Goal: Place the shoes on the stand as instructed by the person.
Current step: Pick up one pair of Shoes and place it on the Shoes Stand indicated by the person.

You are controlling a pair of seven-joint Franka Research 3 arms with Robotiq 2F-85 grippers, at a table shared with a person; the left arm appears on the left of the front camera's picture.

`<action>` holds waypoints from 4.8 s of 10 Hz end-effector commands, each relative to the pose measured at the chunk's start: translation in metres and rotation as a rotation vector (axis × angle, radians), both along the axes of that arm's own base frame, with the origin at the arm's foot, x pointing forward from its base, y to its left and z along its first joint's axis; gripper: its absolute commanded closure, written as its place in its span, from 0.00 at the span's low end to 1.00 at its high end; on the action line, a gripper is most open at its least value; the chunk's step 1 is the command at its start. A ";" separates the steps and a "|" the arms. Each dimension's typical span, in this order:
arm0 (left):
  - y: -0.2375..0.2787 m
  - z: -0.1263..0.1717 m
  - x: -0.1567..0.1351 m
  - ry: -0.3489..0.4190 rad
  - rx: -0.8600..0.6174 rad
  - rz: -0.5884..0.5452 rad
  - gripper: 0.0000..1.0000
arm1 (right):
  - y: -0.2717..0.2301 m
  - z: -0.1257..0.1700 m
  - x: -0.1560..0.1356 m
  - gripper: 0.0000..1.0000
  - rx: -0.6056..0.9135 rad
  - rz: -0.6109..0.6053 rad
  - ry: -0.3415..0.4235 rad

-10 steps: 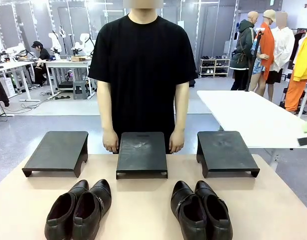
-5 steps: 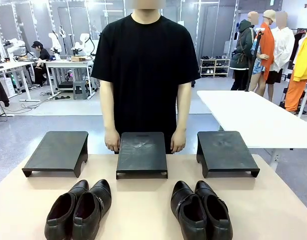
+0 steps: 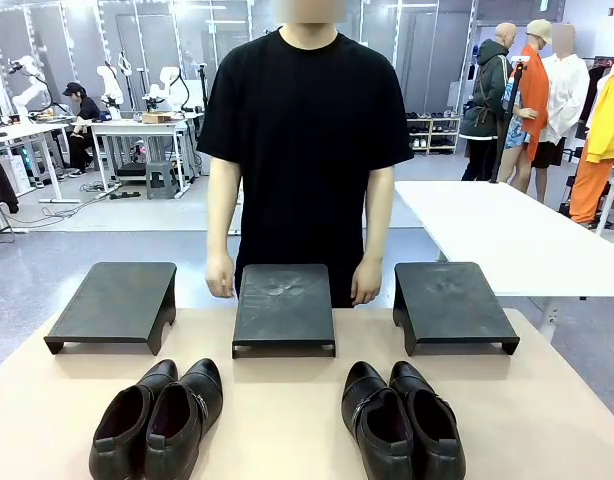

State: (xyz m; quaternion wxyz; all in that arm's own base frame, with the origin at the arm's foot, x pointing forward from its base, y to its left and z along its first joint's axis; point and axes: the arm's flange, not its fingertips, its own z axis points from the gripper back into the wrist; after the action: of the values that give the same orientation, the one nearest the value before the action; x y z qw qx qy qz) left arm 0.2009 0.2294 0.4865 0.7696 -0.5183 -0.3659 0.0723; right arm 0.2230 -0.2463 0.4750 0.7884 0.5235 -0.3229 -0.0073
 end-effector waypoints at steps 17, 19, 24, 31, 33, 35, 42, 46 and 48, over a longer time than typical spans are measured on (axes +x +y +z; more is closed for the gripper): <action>-0.001 -0.001 -0.002 -0.005 0.004 -0.017 0.00 | -0.001 0.001 -0.001 0.00 -0.001 0.008 -0.020; -0.019 0.016 0.014 0.028 0.044 -0.073 0.00 | -0.001 0.001 -0.001 0.00 -0.001 0.008 -0.020; -0.190 0.067 0.109 0.254 0.386 -0.437 0.00 | -0.001 0.001 -0.001 0.00 -0.001 0.008 -0.020; -0.382 0.014 0.115 0.621 0.852 -0.347 0.00 | -0.001 0.001 -0.001 0.00 -0.001 0.008 -0.020; -0.400 -0.021 0.111 0.661 0.860 -0.317 0.00 | -0.001 0.001 -0.001 0.00 -0.001 0.008 -0.020; -0.408 -0.049 0.113 0.670 0.887 -0.247 0.00 | -0.001 0.001 -0.001 0.00 -0.001 0.008 -0.020; -0.412 -0.106 0.132 0.649 0.976 -0.169 0.00 | -0.001 0.001 -0.001 0.00 -0.001 0.008 -0.020; -0.413 -0.142 0.134 0.643 1.044 -0.132 0.00 | -0.001 0.001 -0.001 0.00 -0.001 0.008 -0.020; -0.415 -0.151 0.132 0.651 1.051 -0.110 0.33 | -0.001 0.001 -0.001 0.00 -0.001 0.008 -0.020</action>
State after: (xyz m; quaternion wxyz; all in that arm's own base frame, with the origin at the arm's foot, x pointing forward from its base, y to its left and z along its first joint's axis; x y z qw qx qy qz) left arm 0.3664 -0.1939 0.3571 0.9970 -0.0513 -0.0544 -0.0182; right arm 0.2220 -0.2458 0.4748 0.7896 0.5242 -0.3189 -0.0078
